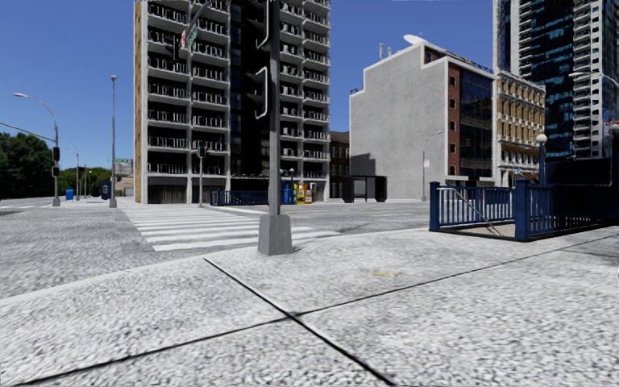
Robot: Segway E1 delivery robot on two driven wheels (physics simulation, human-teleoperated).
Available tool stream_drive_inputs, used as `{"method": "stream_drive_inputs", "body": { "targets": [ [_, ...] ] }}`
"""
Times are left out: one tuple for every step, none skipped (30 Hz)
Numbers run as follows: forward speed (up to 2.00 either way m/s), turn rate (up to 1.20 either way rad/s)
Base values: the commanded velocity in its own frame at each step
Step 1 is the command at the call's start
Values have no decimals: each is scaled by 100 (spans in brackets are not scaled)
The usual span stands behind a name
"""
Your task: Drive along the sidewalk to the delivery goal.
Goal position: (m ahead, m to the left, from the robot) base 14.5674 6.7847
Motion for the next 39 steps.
{"method": "stream_drive_inputs", "body": {
  "targets": [
    [156, -41],
    [156, -41],
    [156, -41],
    [156, -41],
    [156, -41],
    [157, -41],
    [157, -41],
    [158, -41],
    [158, -41],
    [158, -41],
    [158, -41],
    [158, -41],
    [158, -41],
    [158, -41],
    [158, -41],
    [158, -41],
    [158, -41],
    [158, -41],
    [159, -41],
    [160, -41],
    [160, -41],
    [160, -41],
    [160, -41],
    [161, -39],
    [161, -35],
    [162, -30],
    [162, -25],
    [162, -10],
    [162, 0],
    [165, 0],
    [165, 0],
    [165, 0],
    [165, 0],
    [165, 0],
    [165, 0],
    [165, 0],
    [165, 0],
    [165, 0],
    [164, 0]
  ]
}}
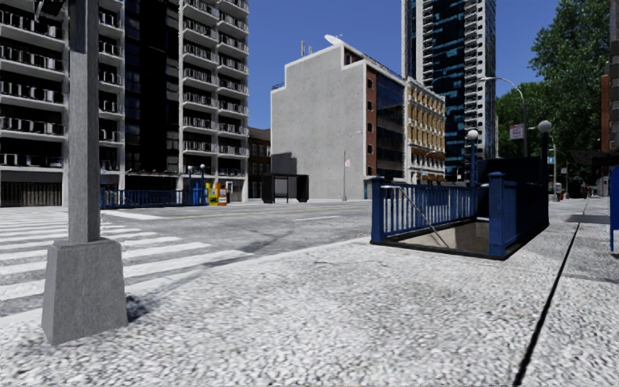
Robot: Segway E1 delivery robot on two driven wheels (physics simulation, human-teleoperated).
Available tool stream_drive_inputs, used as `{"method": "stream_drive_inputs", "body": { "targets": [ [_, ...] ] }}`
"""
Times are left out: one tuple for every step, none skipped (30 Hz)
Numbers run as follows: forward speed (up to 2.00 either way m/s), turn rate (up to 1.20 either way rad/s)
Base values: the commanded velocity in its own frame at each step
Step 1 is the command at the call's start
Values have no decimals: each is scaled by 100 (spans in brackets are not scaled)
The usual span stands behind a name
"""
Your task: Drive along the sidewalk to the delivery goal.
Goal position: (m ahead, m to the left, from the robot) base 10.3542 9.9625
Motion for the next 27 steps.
{"method": "stream_drive_inputs", "body": {
  "targets": [
    [164, 0],
    [164, 0],
    [164, 0],
    [164, 0],
    [164, 0],
    [163, 0],
    [163, 0],
    [162, 1],
    [154, 36],
    [154, 38],
    [154, 39],
    [154, 39],
    [154, 39],
    [154, 40],
    [154, 40],
    [154, 40],
    [154, 44],
    [154, 45],
    [154, 45],
    [152, 46],
    [149, 47],
    [149, 47],
    [145, 48],
    [145, 48],
    [145, 48],
    [145, 48],
    [145, 48]
  ]
}}
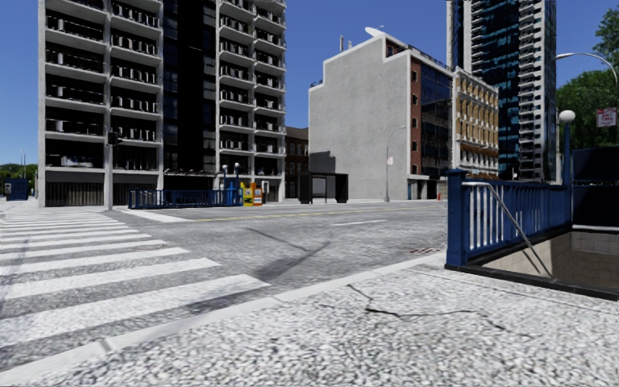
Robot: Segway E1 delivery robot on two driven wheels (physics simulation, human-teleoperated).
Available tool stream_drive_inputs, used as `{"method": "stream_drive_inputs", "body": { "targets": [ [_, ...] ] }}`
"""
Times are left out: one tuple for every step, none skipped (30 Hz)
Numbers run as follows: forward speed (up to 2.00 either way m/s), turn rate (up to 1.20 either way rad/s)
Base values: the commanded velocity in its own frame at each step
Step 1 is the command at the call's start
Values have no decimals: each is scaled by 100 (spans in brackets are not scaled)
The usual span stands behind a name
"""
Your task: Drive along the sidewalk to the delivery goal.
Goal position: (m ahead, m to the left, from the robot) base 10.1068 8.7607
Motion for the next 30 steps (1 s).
{"method": "stream_drive_inputs", "body": {
  "targets": [
    [145, 48],
    [145, 50],
    [145, 54],
    [145, 56],
    [145, 56],
    [145, 56],
    [145, 56],
    [145, 56],
    [145, 56],
    [145, 56],
    [144, 56],
    [144, 56],
    [144, 56],
    [144, 56],
    [144, 57],
    [144, 57],
    [142, 57],
    [140, 58],
    [136, 58],
    [133, 59],
    [132, 59],
    [130, 59],
    [124, 59],
    [120, 59],
    [120, 59],
    [118, 59],
    [117, 59],
    [115, 59],
    [115, 59],
    [115, 59]
  ]
}}
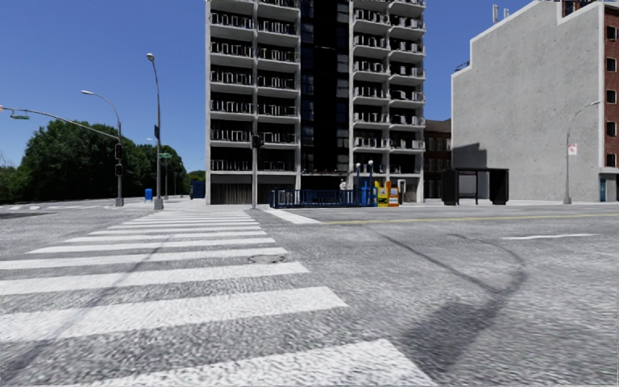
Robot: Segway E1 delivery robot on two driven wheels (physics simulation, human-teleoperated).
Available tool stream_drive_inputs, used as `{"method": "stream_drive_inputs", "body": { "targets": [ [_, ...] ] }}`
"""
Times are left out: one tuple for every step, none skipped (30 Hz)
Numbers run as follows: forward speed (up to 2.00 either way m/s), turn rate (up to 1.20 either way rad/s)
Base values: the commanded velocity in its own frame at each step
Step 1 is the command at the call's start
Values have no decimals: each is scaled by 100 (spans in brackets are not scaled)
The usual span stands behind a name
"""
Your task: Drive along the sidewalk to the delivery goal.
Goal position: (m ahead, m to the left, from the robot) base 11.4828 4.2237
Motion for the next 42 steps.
{"method": "stream_drive_inputs", "body": {
  "targets": [
    [115, 59],
    [115, 59],
    [115, 59],
    [115, 59],
    [115, 59],
    [115, 59],
    [115, 59],
    [115, 59],
    [115, 59],
    [115, 59],
    [115, 59],
    [117, 59],
    [118, 55],
    [119, 54],
    [119, 53],
    [119, 53],
    [120, 53],
    [120, 53],
    [120, 52],
    [120, 44],
    [127, 35],
    [135, 0],
    [138, 0],
    [138, 0],
    [139, 0],
    [141, 0],
    [141, 0],
    [145, 0],
    [150, 0],
    [154, 0],
    [156, 0],
    [156, 0],
    [156, 0],
    [156, 0],
    [156, 0],
    [156, 0],
    [157, 0],
    [157, 0],
    [157, 0],
    [157, 0],
    [157, 0],
    [157, 0]
  ]
}}
